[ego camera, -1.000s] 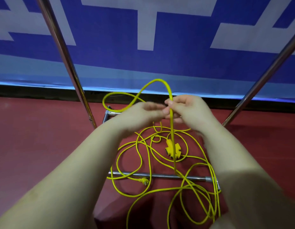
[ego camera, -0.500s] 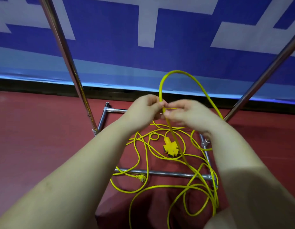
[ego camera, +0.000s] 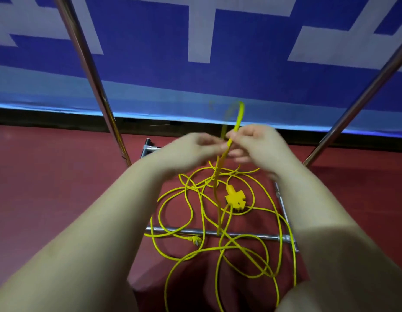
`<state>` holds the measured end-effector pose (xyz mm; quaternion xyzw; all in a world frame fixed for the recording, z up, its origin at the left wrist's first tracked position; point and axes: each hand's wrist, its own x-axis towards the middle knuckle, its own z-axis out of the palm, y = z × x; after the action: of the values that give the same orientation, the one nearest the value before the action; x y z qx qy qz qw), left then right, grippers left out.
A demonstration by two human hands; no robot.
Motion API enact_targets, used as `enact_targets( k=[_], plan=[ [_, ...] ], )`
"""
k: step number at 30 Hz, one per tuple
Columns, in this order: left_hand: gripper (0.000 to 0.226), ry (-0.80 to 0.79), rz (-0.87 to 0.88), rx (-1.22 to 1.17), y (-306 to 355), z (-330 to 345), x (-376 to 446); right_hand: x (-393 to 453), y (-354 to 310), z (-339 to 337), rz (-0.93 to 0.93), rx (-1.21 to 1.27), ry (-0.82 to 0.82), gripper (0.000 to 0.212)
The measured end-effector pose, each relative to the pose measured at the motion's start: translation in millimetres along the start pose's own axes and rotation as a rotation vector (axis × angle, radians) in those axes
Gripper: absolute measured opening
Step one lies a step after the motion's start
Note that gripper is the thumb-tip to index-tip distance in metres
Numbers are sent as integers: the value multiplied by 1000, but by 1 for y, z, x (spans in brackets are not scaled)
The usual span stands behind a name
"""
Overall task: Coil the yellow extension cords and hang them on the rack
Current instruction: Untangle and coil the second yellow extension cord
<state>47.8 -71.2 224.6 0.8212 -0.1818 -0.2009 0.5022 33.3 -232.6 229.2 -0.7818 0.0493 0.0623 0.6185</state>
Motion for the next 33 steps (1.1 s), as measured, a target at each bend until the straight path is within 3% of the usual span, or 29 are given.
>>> enact_targets(
  k=[2, 4, 6, 8, 11, 14, 16, 19, 22, 24, 27, 30, 33],
  plan=[
    [15, -128, -56, 207, -8, 5, -1, 0, -5, -1, 39, 319, 96, 16],
    [20, -85, -49, 170, -11, 7, 0, 0, -8, -2, 53, 497, 114, 15],
    [16, 11, -11, 44, -10, 4, 0, 1, -10, -2, 21, 525, 66, 12],
    [19, 111, 16, -116, -8, 1, 3, 1, -9, -1, -4, 385, 6, 11],
    [21, 255, 53, -331, -1, -4, 4, -2, 3, 3, 17, -72, -160, 31],
    [19, 376, 49, -543, 5, -8, 4, -8, 10, 13, -11, -427, -357, 12],
    [17, 416, 62, -646, 6, -9, 5, -7, 10, 14, -62, -426, -332, 9],
    [13, 351, 90, -668, 5, -7, 8, -6, 3, 11, -58, -211, -214, 12],
    [13, 92, 59, -364, -4, -1, 4, -5, -6, 5, -34, 177, -32, 10],
    [27, -88, 15, -87, -11, 5, 3, -2, -11, -1, -24, 467, 76, 6],
    [19, -157, -14, -84, -11, 10, 3, 2, -12, -8, -21, 665, 168, 4],
    [22, -64, -16, -280, -5, 7, 3, 2, -7, -7, 20, 494, 74, 14],
    [26, 89, -26, -518, -3, 3, 5, -1, 7, -3, 92, -57, -171, 36]
  ],
)
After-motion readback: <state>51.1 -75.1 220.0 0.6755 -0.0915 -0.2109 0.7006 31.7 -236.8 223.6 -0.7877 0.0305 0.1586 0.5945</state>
